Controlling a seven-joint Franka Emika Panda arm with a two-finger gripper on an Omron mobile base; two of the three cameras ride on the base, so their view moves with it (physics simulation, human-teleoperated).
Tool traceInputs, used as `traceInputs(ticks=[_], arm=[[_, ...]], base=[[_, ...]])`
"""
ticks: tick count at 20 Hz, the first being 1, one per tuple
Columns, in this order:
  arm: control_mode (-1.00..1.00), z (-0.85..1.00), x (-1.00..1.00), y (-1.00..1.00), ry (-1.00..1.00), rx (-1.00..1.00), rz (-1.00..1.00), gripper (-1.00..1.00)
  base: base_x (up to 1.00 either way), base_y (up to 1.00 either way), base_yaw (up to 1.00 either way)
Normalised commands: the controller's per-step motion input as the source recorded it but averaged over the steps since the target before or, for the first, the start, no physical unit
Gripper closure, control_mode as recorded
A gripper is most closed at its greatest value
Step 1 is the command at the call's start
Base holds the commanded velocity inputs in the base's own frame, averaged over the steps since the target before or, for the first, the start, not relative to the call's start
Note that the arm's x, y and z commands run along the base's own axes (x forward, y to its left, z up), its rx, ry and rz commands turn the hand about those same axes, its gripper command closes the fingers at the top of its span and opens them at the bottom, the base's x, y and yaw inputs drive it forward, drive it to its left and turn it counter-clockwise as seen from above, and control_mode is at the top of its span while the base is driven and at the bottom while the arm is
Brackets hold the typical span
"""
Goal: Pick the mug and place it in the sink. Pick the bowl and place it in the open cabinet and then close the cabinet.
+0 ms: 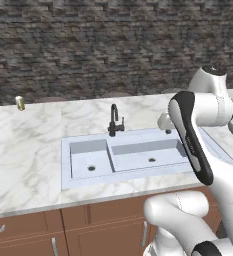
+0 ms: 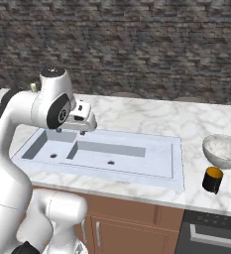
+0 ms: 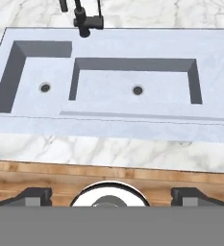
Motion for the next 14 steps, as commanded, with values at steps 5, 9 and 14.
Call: traceInputs(ticks=[5, 9, 14], arm=[[-1.00, -0.14, -0.08, -0.53, 0.05, 0.00, 0.00, -1.00], [-1.00, -0.22, -0.17, -0.51, 0.09, 0.00, 0.00, -1.00], [-1.00, -0.24, -0.22, -0.50, 0.05, 0.00, 0.00, -1.00]], base=[[0.00, 0.00, 0.00], [0.00, 0.00, 0.00], [0.00, 0.00, 0.00]])
